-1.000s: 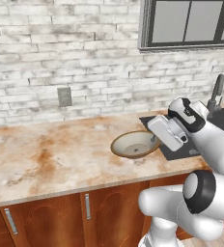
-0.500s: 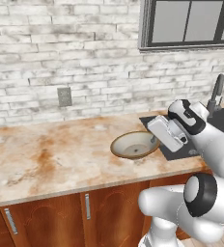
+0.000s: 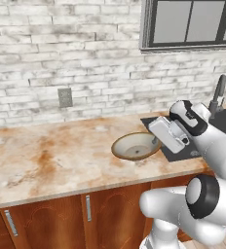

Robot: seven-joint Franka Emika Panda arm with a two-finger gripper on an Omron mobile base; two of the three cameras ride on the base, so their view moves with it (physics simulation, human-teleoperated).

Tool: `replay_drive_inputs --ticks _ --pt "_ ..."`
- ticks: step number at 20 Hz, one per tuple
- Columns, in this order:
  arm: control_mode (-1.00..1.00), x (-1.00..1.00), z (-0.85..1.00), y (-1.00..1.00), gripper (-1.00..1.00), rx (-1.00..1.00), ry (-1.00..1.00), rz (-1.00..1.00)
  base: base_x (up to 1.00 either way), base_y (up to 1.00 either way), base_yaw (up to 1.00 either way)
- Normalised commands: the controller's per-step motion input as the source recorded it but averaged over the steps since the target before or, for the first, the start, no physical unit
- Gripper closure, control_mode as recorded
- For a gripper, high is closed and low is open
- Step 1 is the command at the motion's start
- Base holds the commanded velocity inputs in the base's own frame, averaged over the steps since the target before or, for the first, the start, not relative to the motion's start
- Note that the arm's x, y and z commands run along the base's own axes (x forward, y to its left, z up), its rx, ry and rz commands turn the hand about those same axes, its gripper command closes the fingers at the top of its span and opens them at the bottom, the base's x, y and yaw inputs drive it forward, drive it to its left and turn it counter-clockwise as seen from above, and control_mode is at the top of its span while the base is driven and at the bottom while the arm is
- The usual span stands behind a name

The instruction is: Pick the cup and bowl from the counter and place them on the counter next to the sink.

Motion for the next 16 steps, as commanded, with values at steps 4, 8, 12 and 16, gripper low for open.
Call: replay_drive_inputs --ticks 4,8,12,16 --pt "1.00 0.00 0.00 0.00 1.00 0.00 0.00 0.00 0.00 0.00 0.00" --pt "-1.00 0.15 -0.01 0.00 1.00 0.00 0.01 0.00 0.00 0.00 0.00" --pt "-1.00 0.69 -0.05 0.25 1.00 0.00 0.00 -0.06 0.00 0.00 0.00" --pt "-1.00 0.54 0.00 0.08 1.00 0.00 0.01 -0.12 0.00 0.00 0.00"
